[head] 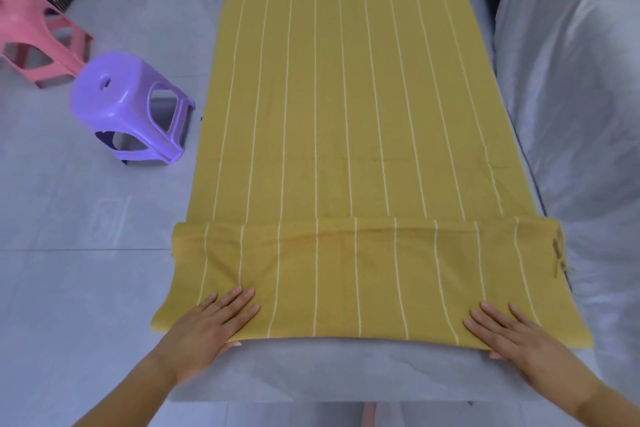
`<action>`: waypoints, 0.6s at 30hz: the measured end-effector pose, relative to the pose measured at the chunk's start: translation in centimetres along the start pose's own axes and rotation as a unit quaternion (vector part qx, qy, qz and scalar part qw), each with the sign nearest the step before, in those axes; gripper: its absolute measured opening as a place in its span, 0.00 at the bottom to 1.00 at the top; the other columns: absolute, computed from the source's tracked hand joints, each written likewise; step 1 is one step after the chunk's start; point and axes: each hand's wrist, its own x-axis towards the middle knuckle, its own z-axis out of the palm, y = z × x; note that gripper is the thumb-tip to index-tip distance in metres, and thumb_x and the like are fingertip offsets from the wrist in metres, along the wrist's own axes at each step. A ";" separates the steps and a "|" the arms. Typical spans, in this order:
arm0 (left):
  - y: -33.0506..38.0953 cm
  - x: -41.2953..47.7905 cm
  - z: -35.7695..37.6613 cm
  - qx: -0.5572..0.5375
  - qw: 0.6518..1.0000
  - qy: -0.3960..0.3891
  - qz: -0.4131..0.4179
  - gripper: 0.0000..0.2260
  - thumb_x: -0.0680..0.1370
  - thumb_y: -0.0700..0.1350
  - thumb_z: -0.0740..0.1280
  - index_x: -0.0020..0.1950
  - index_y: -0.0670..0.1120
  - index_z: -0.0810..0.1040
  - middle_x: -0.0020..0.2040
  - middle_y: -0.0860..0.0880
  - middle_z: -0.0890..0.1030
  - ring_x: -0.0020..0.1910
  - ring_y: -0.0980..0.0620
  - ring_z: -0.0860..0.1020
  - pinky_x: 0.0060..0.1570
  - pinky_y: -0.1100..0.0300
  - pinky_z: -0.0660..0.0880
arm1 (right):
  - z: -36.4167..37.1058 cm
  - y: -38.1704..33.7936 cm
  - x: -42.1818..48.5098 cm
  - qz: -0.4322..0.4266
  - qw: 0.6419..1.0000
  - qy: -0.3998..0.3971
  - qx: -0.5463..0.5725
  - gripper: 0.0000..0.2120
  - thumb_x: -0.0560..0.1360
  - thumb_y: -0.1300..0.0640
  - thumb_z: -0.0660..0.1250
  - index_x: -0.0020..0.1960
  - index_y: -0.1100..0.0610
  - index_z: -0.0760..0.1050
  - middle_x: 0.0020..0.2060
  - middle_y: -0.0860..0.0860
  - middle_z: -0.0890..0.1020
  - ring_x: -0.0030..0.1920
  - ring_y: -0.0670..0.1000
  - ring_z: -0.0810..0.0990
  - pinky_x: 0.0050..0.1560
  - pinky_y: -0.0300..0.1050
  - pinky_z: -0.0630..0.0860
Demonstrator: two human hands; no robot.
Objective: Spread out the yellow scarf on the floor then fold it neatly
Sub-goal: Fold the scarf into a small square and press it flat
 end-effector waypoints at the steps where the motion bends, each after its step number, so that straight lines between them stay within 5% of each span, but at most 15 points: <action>1: 0.6 -0.8 0.2 -0.004 1.000 -0.006 0.003 0.25 0.80 0.60 0.46 0.76 0.52 0.56 0.78 0.52 0.50 0.75 0.51 0.52 0.69 0.55 0.53 | 0.3 -0.6 -0.8 -0.007 1.000 0.002 -0.006 0.22 0.83 0.49 0.43 0.76 0.49 0.52 0.76 0.43 0.53 0.75 0.47 0.53 0.73 0.49 0.49; 8: 5.3 -6.4 1.5 -0.011 0.997 -0.073 0.015 0.25 0.81 0.58 0.41 0.72 0.52 0.64 0.72 0.51 0.66 0.75 0.52 0.51 0.69 0.56 0.49 | 3.3 -4.5 -6.6 -0.042 0.996 0.026 -0.070 0.23 0.83 0.47 0.44 0.76 0.50 0.52 0.76 0.46 0.52 0.75 0.49 0.51 0.72 0.50 0.49; 12: 5.9 -6.8 1.8 0.006 0.998 -0.062 0.013 0.25 0.81 0.59 0.42 0.75 0.52 0.60 0.72 0.51 0.68 0.75 0.51 0.54 0.70 0.55 0.49 | 3.4 -4.7 -7.1 -0.044 0.997 0.004 -0.056 0.22 0.83 0.47 0.44 0.75 0.50 0.56 0.76 0.48 0.54 0.75 0.50 0.52 0.72 0.48 0.51; 16: 6.0 -6.4 1.7 0.018 0.998 -0.036 0.042 0.36 0.69 0.57 0.71 0.73 0.50 0.64 0.73 0.49 0.66 0.73 0.49 0.60 0.64 0.49 0.59 | 3.0 -4.2 -6.3 -0.045 0.995 -0.029 -0.087 0.23 0.81 0.44 0.46 0.73 0.51 0.61 0.75 0.53 0.57 0.74 0.54 0.54 0.72 0.49 0.52; 18: 6.1 -6.3 1.5 0.031 0.999 -0.031 0.020 0.39 0.63 0.49 0.75 0.72 0.48 0.66 0.73 0.48 0.65 0.70 0.48 0.66 0.63 0.47 0.60 | 2.9 -4.0 -6.3 -0.030 0.993 -0.059 -0.094 0.26 0.80 0.41 0.47 0.75 0.51 0.58 0.75 0.54 0.57 0.74 0.55 0.56 0.72 0.50 0.52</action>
